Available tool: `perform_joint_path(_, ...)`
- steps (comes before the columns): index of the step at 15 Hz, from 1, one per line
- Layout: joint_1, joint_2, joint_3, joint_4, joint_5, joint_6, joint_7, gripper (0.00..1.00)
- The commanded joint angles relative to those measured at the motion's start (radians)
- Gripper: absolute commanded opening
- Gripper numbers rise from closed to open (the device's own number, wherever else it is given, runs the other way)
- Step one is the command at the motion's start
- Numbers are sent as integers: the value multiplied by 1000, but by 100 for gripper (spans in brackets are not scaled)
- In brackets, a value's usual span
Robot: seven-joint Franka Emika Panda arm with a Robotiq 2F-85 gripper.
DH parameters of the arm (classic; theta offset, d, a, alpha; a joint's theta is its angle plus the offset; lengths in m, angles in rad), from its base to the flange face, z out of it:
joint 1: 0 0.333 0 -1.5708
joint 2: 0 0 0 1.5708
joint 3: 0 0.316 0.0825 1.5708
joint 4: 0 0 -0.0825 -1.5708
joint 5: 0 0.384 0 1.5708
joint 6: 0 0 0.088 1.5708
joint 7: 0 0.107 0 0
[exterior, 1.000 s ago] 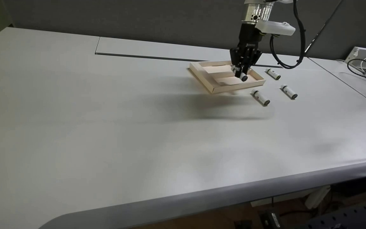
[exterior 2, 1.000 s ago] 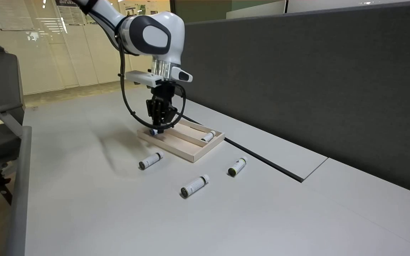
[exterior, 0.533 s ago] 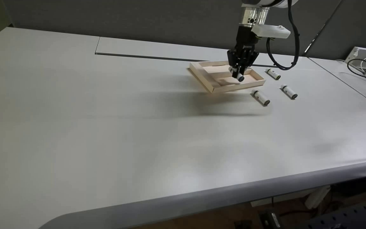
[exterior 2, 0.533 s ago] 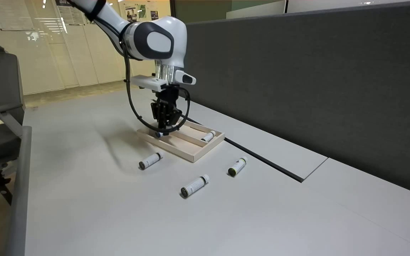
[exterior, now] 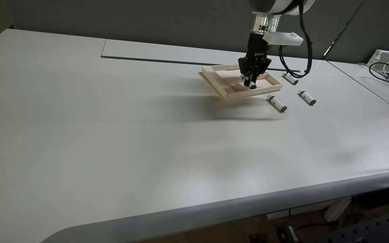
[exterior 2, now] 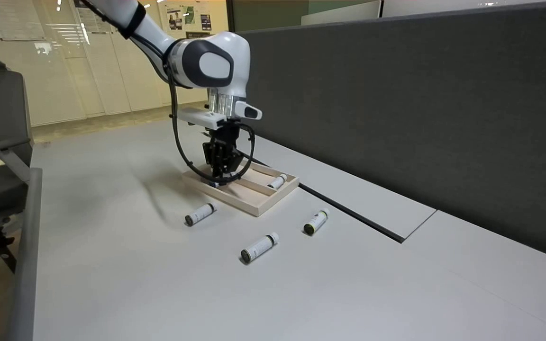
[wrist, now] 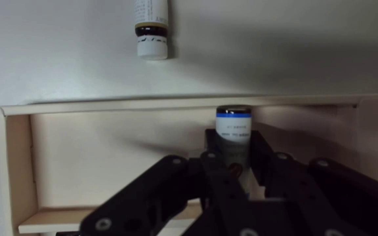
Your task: Pick up the bottle from left and put it in the empty segment of the tray
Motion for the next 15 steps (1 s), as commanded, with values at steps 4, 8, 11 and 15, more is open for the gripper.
perform_joint_path(4, 4, 32, 2, 42, -4, -27, 18, 52)
perform_joint_path(8, 20, -4, -6, 32, -18, -23, 33, 73)
perform_joint_path(11, 30, -60, -8, 6, -23, -17, 40, 93)
perform_joint_path(15, 51, -167, -8, -63, -30, -3, 60, 100)
